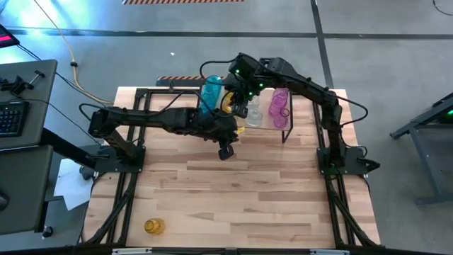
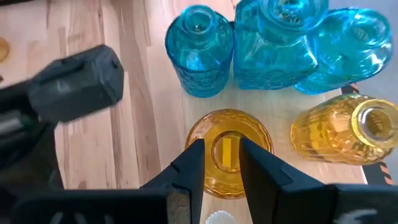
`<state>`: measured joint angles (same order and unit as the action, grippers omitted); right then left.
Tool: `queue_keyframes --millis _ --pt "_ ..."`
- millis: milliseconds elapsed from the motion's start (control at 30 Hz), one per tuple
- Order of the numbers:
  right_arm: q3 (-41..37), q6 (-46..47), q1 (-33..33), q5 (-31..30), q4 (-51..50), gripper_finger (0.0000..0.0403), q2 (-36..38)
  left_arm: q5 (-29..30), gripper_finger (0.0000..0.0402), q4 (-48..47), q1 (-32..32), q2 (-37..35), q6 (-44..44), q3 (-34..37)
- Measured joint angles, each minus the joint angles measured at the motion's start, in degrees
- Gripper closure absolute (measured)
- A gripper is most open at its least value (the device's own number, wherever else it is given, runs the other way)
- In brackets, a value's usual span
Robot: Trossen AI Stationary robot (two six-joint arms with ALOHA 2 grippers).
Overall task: Sort vases onto shelf
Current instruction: Put the right yellow vase on the shelf aligned with the other yellow vase
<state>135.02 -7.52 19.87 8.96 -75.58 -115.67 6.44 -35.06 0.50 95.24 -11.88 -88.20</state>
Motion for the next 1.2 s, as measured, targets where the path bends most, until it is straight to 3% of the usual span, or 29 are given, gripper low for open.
queue_keyframes --millis 200,600,767,967,1200 --pt "0.00 0.31 -1.92 0.01 0.07 0.0322 2.97 -2.01 0.0339 1.08 -1.37 -6.19 0.00 0.00" --pt "-2.78 6.88 -7.77 -2.14 3.18 0.0353 4.89 11.32 0.0339 -6.10 -3.16 -21.46 -2.42 3.98" --pt "-6.46 10.94 -9.04 -3.46 4.13 0.0374 5.53 12.60 0.0339 -6.42 -5.12 -28.05 -5.04 10.13" --pt "-13.19 15.90 -11.68 -8.79 6.34 0.0397 9.44 15.34 0.0339 -6.31 -7.50 -36.57 -8.71 18.46" --pt "-29.09 25.64 -14.03 -17.88 12.46 0.0402 24.07 15.49 0.0339 -5.55 -7.94 -45.18 -11.69 25.04"
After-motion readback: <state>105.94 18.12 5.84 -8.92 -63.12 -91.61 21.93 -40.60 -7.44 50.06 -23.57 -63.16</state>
